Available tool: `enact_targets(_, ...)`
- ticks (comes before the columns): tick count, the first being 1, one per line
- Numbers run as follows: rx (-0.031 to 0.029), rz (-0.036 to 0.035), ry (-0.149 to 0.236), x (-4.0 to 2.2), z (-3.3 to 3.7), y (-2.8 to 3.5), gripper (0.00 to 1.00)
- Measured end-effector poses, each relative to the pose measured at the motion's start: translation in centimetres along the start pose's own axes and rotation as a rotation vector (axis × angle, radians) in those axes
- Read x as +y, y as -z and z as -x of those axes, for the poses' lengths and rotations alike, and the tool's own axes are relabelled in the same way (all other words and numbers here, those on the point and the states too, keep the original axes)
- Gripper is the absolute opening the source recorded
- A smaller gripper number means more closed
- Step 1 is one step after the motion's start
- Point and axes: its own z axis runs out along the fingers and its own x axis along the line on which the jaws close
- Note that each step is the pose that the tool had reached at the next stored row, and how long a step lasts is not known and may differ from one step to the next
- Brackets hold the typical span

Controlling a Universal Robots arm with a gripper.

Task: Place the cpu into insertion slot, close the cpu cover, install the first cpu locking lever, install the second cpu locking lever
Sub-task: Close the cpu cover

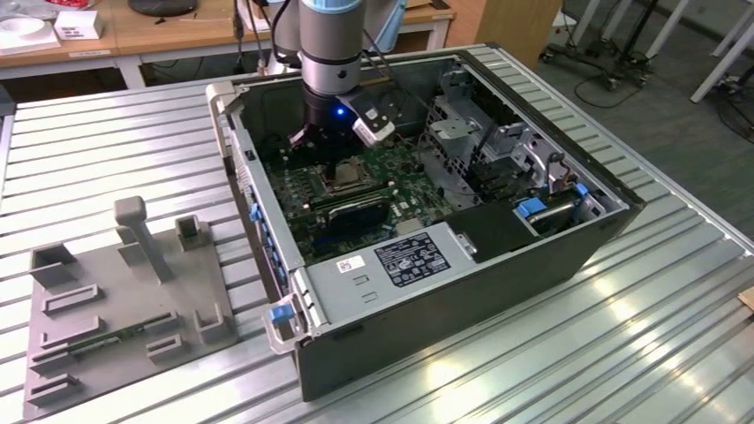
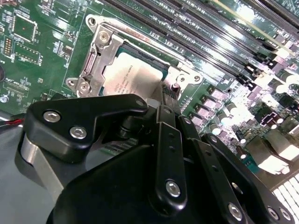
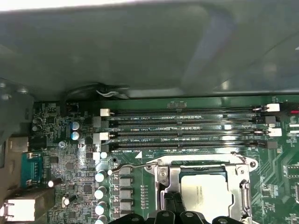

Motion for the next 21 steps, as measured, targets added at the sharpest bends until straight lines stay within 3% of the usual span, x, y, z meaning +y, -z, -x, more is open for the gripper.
enact_targets(21,0.0001,-0.0002,0.0,-0.02,-0.05,-0.45,0.11)
